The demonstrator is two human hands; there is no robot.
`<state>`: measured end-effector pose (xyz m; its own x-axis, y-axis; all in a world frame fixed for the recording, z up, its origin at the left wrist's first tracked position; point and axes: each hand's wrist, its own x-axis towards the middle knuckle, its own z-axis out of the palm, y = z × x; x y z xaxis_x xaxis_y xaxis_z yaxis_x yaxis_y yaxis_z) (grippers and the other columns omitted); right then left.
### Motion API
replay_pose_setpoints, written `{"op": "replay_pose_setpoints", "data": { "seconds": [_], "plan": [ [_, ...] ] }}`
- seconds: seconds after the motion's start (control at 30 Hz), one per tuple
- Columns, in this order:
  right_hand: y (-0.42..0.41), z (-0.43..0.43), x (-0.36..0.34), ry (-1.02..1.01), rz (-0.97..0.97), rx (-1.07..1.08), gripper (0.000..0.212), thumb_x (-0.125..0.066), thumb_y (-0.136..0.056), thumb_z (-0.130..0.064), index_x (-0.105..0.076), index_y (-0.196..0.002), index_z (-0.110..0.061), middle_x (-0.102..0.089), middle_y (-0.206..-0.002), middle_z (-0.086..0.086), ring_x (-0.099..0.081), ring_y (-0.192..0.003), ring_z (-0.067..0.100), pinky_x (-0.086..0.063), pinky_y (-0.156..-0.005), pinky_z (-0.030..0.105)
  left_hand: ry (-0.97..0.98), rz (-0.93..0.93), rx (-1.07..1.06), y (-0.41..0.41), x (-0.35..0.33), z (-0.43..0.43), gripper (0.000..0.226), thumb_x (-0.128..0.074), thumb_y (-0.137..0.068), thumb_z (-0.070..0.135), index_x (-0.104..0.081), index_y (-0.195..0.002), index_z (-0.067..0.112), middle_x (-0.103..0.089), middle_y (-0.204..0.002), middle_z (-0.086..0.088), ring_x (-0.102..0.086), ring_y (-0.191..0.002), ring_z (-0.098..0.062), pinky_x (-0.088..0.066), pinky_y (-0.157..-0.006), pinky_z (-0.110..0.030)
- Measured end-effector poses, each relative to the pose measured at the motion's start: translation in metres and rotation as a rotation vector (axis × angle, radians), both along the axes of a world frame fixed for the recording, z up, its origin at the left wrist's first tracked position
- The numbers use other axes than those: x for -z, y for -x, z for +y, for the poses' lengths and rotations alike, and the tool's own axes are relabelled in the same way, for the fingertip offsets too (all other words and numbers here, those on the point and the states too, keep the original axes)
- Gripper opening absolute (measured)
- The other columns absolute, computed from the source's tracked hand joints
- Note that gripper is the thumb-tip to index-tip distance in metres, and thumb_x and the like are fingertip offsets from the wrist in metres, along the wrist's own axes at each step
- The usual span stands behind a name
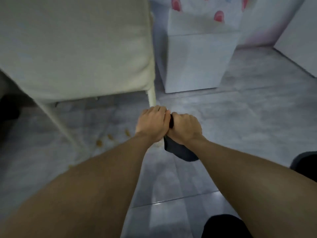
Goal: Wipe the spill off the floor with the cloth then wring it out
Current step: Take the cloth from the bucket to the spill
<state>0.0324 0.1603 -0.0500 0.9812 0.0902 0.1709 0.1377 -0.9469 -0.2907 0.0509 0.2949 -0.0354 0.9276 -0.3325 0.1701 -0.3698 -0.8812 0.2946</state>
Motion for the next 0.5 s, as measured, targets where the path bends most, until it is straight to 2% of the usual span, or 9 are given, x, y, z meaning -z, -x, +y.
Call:
{"op": "replay_pose_setpoints", "data": {
  "seconds": [0.1,0.2,0.27,0.4,0.5],
  "plan": [
    [-0.003,0.081,0.011,-0.035,0.029,-0.156,0.017,-0.061,-0.087,-0.027,-0.059,-0.084,-0.010,-0.068,-0.072,0.012,-0.062,-0.061,0.037,-0.048,-0.056,0.039,-0.024,-0.078,-0.134,0.015,0.014,0.086,0.024,-0.036,-0.102,0.028,-0.045,-0.081,0.019,-0.063,-0.085,-0.006,-0.054,-0.077,-0.027,-0.028,-0.073,-0.033],
    [0.003,0.160,0.026,-0.090,0.047,-0.314,0.023,-0.059,-0.088,-0.031,-0.062,-0.090,-0.009,-0.070,-0.077,0.013,-0.064,-0.066,0.039,-0.041,-0.056,0.037,-0.008,-0.087,-0.314,0.041,0.029,0.159,0.033,-0.032,-0.099,0.031,-0.055,-0.081,0.015,-0.066,-0.083,-0.006,-0.060,-0.077,-0.029,-0.037,-0.072,-0.036],
    [0.013,0.208,0.039,-0.136,0.079,-0.412,0.031,-0.054,-0.084,-0.037,-0.064,-0.092,-0.009,-0.072,-0.080,0.013,-0.065,-0.069,0.038,-0.037,-0.058,0.036,-0.001,-0.069,-0.417,0.061,0.042,0.200,0.037,-0.028,-0.097,0.032,-0.056,-0.081,0.015,-0.067,-0.083,-0.006,-0.061,-0.078,-0.030,-0.042,-0.074,-0.040],
    [0.039,0.291,0.080,-0.199,0.196,-0.573,0.029,-0.058,-0.088,-0.037,-0.065,-0.105,-0.014,-0.073,-0.091,0.009,-0.067,-0.081,0.034,-0.049,-0.074,0.041,-0.069,-0.021,-0.586,0.102,0.077,0.269,0.046,-0.021,-0.099,0.035,-0.060,-0.087,0.014,-0.067,-0.089,-0.006,-0.062,-0.085,-0.030,-0.044,-0.083,-0.043],
    [0.054,0.330,0.123,-0.189,0.245,-0.690,0.027,-0.061,-0.090,-0.035,-0.064,-0.104,-0.013,-0.073,-0.088,0.010,-0.067,-0.078,0.034,-0.045,-0.065,0.037,-0.143,0.010,-0.651,0.127,0.113,0.305,0.048,-0.021,-0.100,0.037,-0.063,-0.093,0.013,-0.068,-0.095,-0.006,-0.062,-0.090,-0.029,-0.043,-0.089,-0.042]
  ]
}}
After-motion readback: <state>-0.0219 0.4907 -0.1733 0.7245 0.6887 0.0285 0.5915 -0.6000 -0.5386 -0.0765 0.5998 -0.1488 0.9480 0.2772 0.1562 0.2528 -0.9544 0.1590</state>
